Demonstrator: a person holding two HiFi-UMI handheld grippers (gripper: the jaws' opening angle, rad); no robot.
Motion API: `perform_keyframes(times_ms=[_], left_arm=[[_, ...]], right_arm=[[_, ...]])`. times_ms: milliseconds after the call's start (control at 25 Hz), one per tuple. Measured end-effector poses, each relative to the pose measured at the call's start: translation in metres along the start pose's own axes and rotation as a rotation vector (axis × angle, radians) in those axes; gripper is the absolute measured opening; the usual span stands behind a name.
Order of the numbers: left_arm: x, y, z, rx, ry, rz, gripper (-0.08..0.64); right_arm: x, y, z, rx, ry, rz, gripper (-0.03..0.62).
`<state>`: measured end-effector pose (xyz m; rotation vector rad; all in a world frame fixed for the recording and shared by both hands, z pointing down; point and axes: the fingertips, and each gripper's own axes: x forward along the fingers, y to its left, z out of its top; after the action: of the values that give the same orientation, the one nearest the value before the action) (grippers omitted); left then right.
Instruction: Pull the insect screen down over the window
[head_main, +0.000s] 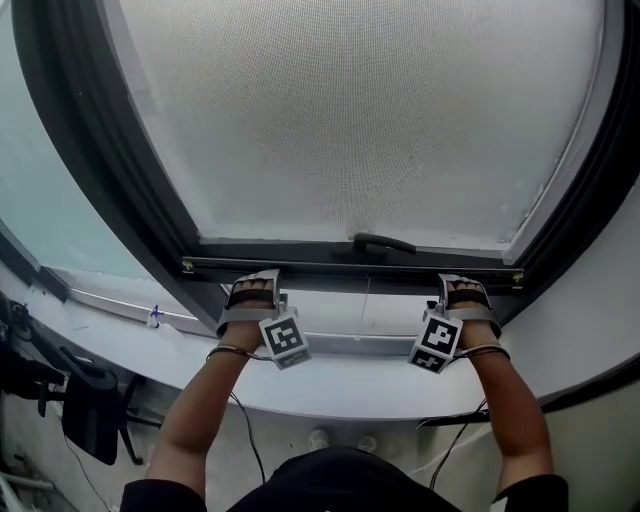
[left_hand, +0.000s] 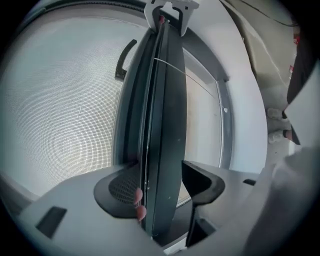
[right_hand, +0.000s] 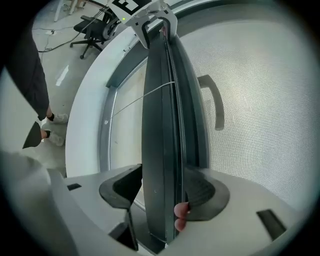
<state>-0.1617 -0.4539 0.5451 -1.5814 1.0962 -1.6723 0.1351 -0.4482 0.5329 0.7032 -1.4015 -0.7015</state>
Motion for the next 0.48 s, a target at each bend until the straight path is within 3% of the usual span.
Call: perform_keyframes(times_ms=[160,480], left_arm=[[-0.0013,-0.0033,0.0001,-0.018,0.000,-0.015,0.267],[-0.0006,-0.0035,0.0003,-0.020,0.009,0.004,0.267]], right_arm=[[0.0090,0.0009,0.0012,0.021,-0.018,-0.066,0.252],[0.0102,-0.0013,0.0020,0.037,-0.001,-0.106,0.252]])
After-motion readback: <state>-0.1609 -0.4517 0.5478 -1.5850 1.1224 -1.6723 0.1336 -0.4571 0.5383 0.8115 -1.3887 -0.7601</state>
